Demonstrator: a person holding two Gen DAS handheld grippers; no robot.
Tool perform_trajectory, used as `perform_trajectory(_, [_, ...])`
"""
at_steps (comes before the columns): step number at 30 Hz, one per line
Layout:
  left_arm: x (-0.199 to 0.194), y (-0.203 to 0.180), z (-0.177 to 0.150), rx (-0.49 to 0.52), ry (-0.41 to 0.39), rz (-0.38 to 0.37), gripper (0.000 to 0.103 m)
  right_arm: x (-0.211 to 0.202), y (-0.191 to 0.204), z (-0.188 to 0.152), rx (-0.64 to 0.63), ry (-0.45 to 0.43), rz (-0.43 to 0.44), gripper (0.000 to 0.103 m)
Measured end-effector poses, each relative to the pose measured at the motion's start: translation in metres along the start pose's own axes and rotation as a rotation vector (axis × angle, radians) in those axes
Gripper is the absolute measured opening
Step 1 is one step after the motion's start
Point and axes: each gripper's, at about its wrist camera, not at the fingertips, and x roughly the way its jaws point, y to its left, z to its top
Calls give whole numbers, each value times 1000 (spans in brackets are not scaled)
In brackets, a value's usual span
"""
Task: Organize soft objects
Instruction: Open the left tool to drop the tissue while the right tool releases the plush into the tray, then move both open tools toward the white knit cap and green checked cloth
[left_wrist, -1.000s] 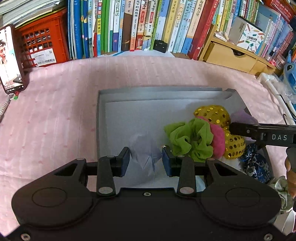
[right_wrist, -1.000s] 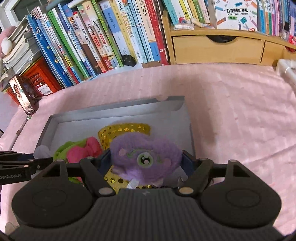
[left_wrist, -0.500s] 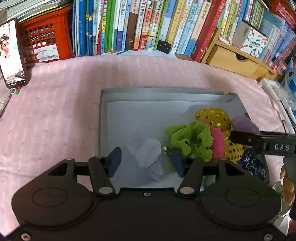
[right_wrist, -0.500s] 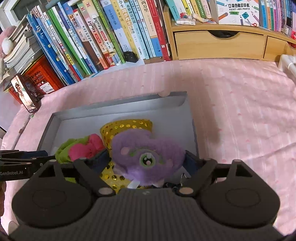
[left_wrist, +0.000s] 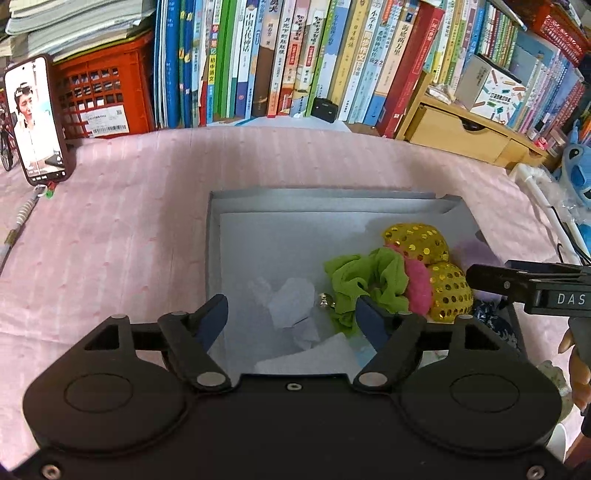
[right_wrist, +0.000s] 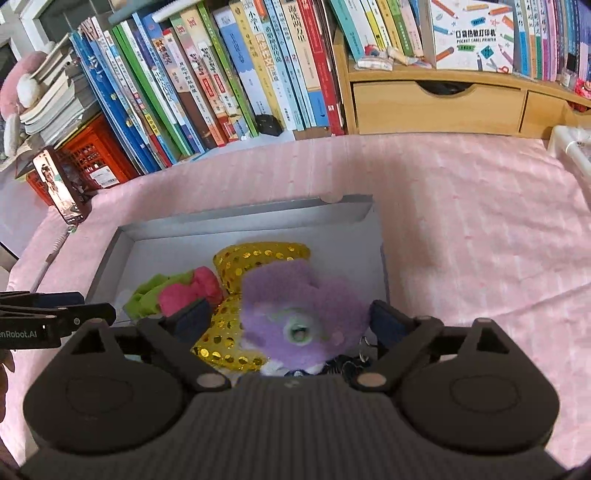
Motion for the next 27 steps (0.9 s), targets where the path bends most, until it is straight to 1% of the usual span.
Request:
perform_trajectory(5, [-13, -4, -2, 3, -20, 1, 80, -14, 4, -1, -10, -26, 9, 99])
perform_trajectory(15, [-50, -18, -17, 38, -82, -25, 81, -53, 17, -12, -55, -90, 52, 100])
perform_trajectory(21, [-80, -33, -33, 86, -147, -56, 83, -81, 24, -27, -93, -134, 88, 100])
perform_trajectory(27, [-108, -49, -57, 130, -216, -94, 86, -106, 27, -44, -117, -172, 116, 101])
